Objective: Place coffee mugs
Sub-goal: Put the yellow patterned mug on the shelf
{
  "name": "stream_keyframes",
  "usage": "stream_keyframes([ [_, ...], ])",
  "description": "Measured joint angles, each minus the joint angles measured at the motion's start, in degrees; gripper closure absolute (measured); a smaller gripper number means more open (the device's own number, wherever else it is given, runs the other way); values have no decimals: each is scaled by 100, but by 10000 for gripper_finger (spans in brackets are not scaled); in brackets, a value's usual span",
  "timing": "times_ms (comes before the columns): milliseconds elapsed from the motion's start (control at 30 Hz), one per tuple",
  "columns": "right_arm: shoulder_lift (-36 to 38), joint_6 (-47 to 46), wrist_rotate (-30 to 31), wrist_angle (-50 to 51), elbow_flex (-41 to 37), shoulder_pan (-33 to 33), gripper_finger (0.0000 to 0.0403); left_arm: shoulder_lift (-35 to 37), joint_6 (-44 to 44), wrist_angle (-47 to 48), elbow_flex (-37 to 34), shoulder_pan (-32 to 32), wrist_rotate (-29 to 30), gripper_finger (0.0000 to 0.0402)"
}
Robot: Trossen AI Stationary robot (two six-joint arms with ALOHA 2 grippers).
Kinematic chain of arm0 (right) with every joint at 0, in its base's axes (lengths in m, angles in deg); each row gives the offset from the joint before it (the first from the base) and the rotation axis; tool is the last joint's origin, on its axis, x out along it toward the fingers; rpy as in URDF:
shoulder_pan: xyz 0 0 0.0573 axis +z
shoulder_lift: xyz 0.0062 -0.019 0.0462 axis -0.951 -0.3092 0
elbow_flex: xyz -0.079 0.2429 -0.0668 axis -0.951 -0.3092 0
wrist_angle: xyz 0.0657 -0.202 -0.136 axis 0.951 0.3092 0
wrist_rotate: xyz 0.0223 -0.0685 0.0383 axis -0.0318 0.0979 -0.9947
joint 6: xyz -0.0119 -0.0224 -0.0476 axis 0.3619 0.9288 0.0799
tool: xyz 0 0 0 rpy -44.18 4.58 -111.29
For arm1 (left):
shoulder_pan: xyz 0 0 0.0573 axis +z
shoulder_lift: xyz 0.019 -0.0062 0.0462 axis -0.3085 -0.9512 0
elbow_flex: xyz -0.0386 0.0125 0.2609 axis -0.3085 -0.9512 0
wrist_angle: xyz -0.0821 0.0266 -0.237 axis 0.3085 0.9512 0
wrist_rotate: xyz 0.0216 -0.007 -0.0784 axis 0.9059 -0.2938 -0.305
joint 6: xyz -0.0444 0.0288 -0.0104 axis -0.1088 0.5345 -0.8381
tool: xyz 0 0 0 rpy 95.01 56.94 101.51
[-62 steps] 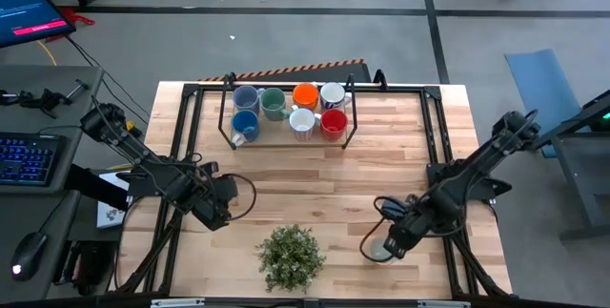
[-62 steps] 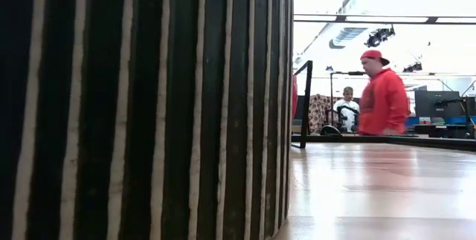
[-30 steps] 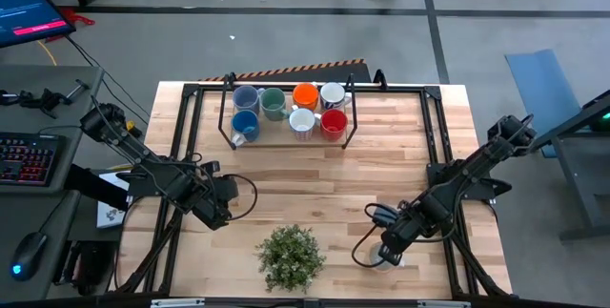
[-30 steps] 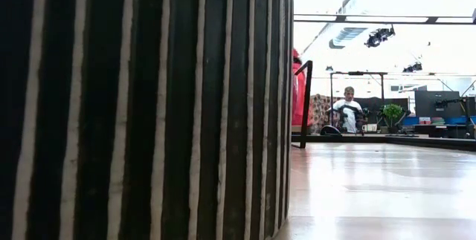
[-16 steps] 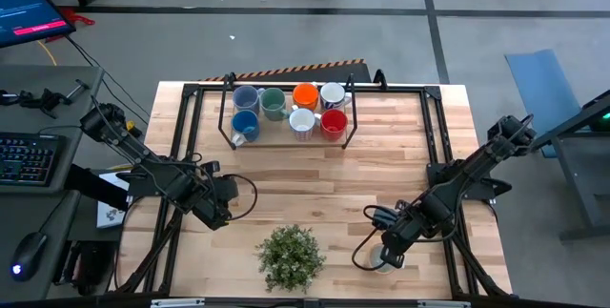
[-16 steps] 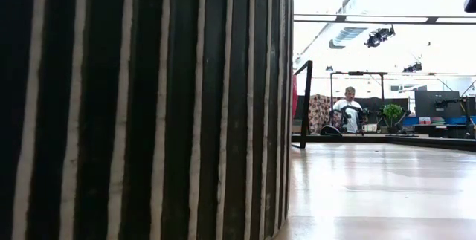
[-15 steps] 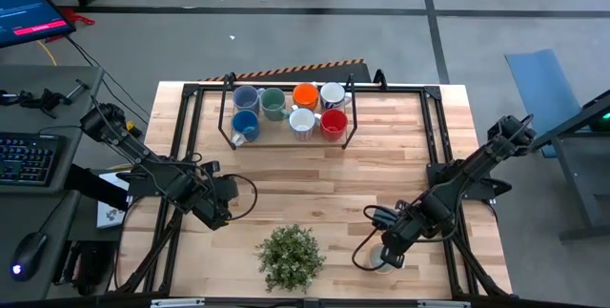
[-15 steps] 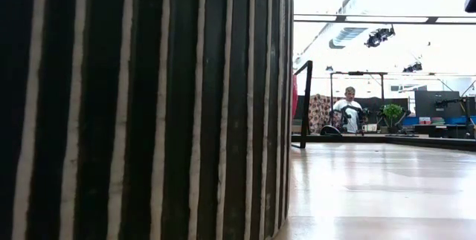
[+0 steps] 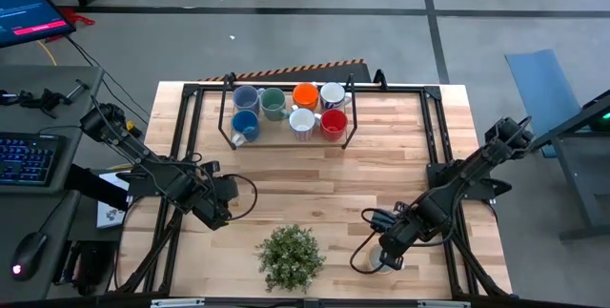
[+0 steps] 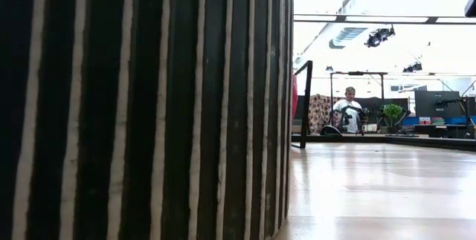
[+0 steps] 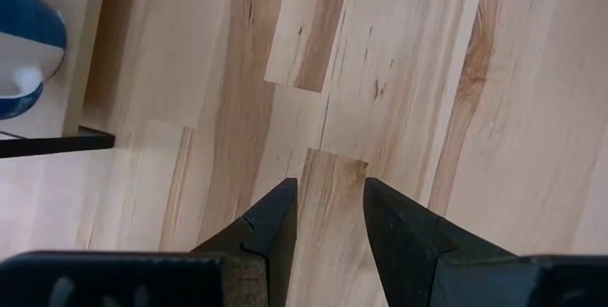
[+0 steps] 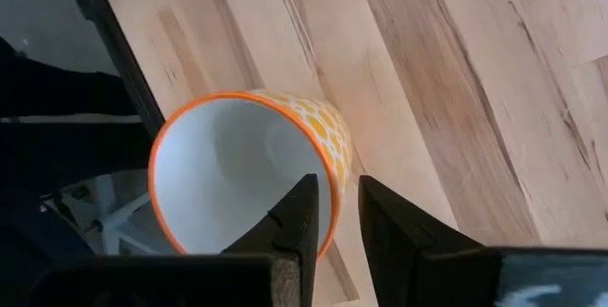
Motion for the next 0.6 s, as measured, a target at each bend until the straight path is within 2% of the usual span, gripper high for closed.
stream_keyframes([
  [600, -727, 115, -69, -163, 0, 2, 341, 1, 241, 0, 0, 0, 0, 289],
])
